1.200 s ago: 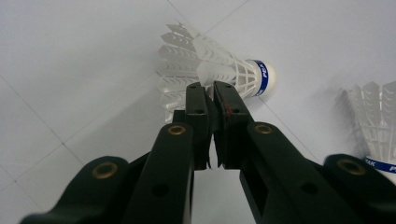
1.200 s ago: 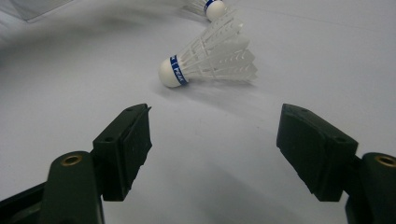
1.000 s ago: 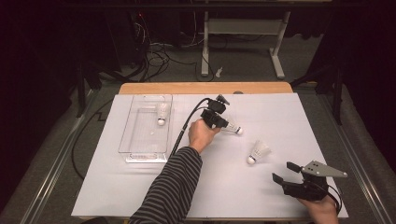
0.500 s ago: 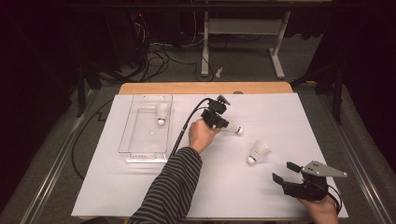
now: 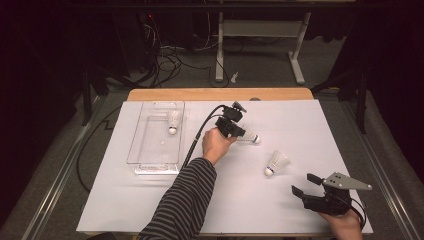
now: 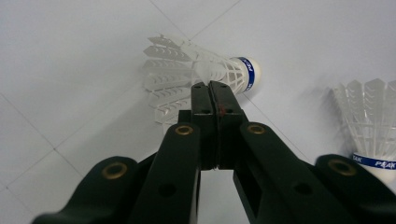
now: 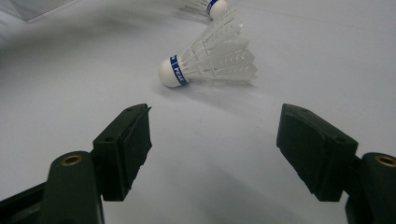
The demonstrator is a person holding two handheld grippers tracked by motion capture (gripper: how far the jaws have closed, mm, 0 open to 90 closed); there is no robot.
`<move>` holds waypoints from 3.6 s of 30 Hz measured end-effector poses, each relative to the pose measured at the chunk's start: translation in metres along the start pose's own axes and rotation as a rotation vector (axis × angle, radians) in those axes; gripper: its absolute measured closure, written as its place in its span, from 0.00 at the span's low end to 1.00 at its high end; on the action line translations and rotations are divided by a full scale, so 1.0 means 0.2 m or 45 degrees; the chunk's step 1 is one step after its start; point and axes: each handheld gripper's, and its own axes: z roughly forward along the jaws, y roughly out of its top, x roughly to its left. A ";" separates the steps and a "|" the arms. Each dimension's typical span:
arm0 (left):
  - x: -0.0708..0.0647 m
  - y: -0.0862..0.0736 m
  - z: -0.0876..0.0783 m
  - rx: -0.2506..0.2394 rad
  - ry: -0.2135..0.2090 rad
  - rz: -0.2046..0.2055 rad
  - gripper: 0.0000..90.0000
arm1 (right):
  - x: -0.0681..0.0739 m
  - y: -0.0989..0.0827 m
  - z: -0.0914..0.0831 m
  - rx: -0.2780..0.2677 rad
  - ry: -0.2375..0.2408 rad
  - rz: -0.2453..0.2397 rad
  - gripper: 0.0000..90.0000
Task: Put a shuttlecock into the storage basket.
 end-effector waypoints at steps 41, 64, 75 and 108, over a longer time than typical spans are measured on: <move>-0.02 -0.03 -0.08 -0.070 -0.025 0.021 1.00 | 0.00 0.00 0.00 0.000 -0.001 0.000 0.30; -0.03 -0.09 -0.13 -0.103 -0.035 0.032 1.00 | 0.00 0.00 0.00 -0.002 -0.003 0.002 0.30; -0.05 -0.12 -0.16 -0.129 -0.043 0.043 1.00 | 0.00 0.00 0.00 -0.001 -0.004 0.003 0.30; -0.06 -0.22 -0.25 -0.166 -0.030 0.071 1.00 | 0.00 0.00 0.00 -0.002 -0.003 0.002 0.30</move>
